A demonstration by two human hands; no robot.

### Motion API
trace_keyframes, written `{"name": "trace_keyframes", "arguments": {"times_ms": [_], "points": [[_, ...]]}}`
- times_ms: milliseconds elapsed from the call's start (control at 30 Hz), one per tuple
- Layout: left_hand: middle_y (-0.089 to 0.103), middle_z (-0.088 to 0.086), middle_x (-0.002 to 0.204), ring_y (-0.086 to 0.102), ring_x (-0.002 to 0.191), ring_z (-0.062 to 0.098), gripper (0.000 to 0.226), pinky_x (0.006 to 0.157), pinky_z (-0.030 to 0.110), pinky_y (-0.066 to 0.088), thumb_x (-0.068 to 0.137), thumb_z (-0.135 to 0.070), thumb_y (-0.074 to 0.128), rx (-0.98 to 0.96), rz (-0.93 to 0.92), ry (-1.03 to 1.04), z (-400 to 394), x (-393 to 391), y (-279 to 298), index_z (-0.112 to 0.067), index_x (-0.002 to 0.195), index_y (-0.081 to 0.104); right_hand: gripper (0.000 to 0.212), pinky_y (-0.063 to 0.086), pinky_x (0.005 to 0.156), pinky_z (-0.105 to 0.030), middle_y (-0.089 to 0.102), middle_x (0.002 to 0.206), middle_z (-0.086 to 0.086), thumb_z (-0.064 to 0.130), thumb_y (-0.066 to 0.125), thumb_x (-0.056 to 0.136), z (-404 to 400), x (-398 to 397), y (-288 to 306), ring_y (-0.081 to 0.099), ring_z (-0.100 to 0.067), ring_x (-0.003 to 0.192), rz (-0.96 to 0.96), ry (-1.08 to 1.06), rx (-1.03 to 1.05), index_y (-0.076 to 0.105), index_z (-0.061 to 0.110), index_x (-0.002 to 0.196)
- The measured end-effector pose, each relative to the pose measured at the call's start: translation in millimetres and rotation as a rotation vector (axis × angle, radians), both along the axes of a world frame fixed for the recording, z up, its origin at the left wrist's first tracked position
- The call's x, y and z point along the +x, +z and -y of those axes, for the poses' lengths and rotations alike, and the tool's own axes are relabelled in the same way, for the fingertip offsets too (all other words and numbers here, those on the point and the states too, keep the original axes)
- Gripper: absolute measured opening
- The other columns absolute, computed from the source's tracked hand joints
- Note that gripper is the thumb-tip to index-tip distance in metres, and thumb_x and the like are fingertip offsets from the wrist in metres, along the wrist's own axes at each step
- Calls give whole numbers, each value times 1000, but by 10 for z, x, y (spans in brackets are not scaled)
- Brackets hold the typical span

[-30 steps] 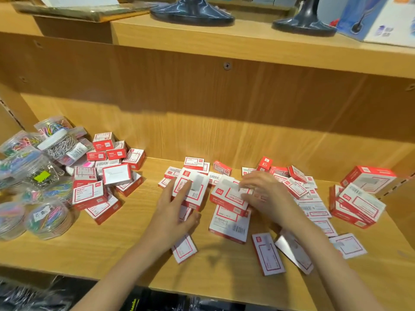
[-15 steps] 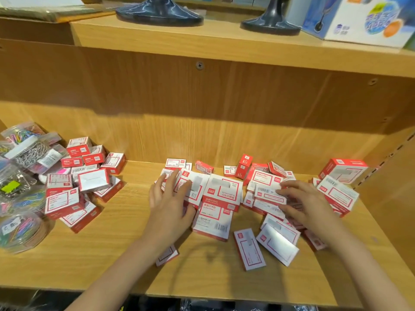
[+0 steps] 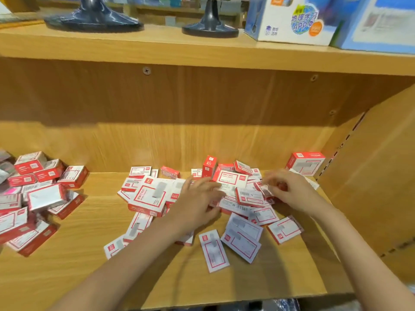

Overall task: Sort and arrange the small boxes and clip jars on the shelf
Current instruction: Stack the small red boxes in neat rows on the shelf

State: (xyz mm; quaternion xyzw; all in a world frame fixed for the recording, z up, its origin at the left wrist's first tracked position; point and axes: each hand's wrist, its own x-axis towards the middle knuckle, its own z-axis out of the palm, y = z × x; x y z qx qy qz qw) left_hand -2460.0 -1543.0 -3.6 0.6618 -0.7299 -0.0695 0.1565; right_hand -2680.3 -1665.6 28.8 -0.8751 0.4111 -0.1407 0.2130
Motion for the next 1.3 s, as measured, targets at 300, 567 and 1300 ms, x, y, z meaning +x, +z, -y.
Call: {"name": "trace_keyframes", "arguments": {"times_ms": [300,567,1300], "points": [[43,-10,133,30,123,15,53,111,39,6,84,-39,60,39,200,-102,288,-67,16,-30,134,44,45,39,65,-4,59,107,4,16,75,75,1,19,-70,54,-6,87,245,-93,116,57,20,116],[71,0,93,60,91,20,42,93,27,35,92,-48,38,-121,11,-68,371,129,75,-18,100,67,30,44,72,-26,58,107,-3,17,75,74,246,-313,86,54,-16,89,336,-238,162,60,17,100],[48,-9,113,32,106,10,57,94,37,32,73,-61,31,-160,-69,142,152,161,-112,-20,94,65,62,39,98,-40,40,132,-2,41,67,79,12,454,-66,39,-23,121,-261,133,30,42,24,132]]}}
